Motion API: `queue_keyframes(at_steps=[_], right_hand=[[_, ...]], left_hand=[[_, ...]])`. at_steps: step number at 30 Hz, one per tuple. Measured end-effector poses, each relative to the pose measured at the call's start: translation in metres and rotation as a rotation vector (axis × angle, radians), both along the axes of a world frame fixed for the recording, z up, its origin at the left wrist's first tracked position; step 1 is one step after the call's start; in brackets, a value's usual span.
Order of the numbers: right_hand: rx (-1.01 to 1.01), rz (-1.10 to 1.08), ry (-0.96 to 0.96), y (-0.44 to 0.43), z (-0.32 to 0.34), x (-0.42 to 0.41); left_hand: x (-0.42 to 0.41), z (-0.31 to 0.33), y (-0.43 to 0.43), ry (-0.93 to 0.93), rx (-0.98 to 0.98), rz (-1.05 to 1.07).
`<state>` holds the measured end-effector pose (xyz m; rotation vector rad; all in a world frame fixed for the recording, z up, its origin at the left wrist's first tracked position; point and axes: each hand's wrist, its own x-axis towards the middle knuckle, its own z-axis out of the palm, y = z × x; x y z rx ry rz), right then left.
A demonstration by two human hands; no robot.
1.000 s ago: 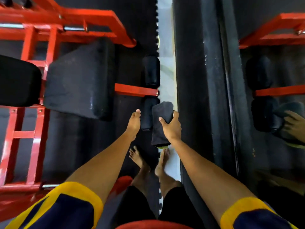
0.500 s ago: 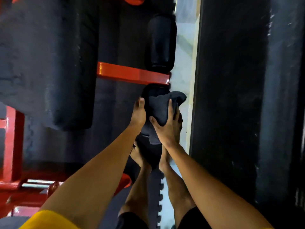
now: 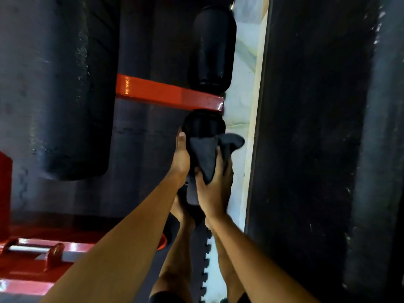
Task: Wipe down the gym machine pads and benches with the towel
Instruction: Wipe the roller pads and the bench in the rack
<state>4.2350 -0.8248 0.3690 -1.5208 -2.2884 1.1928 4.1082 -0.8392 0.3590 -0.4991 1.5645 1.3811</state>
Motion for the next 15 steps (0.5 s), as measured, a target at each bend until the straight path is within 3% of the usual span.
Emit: queue_keyframes(at_steps=[2,4,8,10,12,15], right_hand=[[-0.064,-0.046,0.001,-0.009,-0.002,0.007],[0.009,-0.065,-0.02,0.009,-0.003,-0.014],[0.216,0.149,-0.13,0.061,-0.007,-0.072],[0.196,0.168,-0.101,0.073,-0.011,-0.077],[-0.018,-0.018,-0.077,0.08,-0.014,-0.072],[-0.503,-0.464,-0.091,0.098,-0.02,-0.072]], left_hand=[[0.0,0.003,0.0,-0.011,0.02,-0.014],[0.002,-0.01,-0.004,0.054,-0.017,-0.045],[0.002,-0.009,-0.003,0.141,-0.06,-0.078],[0.001,-0.006,-0.002,0.119,-0.069,-0.062],[0.001,-0.004,-0.003,0.084,-0.035,-0.051],[0.0,-0.003,-0.005,0.092,-0.041,-0.096]])
